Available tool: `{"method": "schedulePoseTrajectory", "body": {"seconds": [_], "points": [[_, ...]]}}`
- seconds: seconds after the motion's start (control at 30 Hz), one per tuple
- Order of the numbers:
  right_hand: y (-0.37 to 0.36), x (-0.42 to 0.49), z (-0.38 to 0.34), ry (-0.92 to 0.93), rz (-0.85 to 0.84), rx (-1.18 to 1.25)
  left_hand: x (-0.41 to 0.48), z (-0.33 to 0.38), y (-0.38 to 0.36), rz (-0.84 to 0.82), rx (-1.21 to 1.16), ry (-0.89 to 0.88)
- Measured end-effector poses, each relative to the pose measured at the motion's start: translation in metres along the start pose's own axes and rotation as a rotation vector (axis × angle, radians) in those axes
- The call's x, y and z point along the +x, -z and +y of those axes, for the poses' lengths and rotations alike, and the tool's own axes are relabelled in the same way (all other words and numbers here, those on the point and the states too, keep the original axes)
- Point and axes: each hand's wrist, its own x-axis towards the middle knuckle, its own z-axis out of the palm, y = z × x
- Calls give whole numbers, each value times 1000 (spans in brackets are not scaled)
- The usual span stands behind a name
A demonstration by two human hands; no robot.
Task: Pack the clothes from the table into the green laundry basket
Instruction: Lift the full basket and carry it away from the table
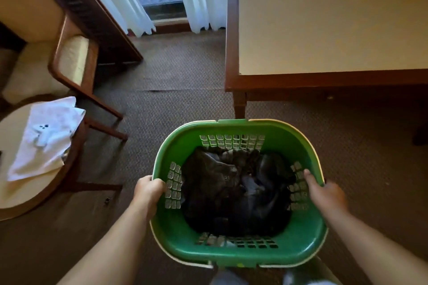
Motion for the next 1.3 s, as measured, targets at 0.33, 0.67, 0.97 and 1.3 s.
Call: {"method": "schedulePoseTrajectory", "body": {"seconds": [0.33,0.67,0.97,1.3], "points": [[-119,-69,-83,-43,-84,147,119,86,129,66,213,-219],[-170,-91,-183,-76,-100,210,200,162,187,52,291,-358],[-213,-125,-242,-233,66,300,275,244,196,-117,408,-554],[-256,-156,-269,-425,232,514,299,351,153,-284,537,-740]]}}
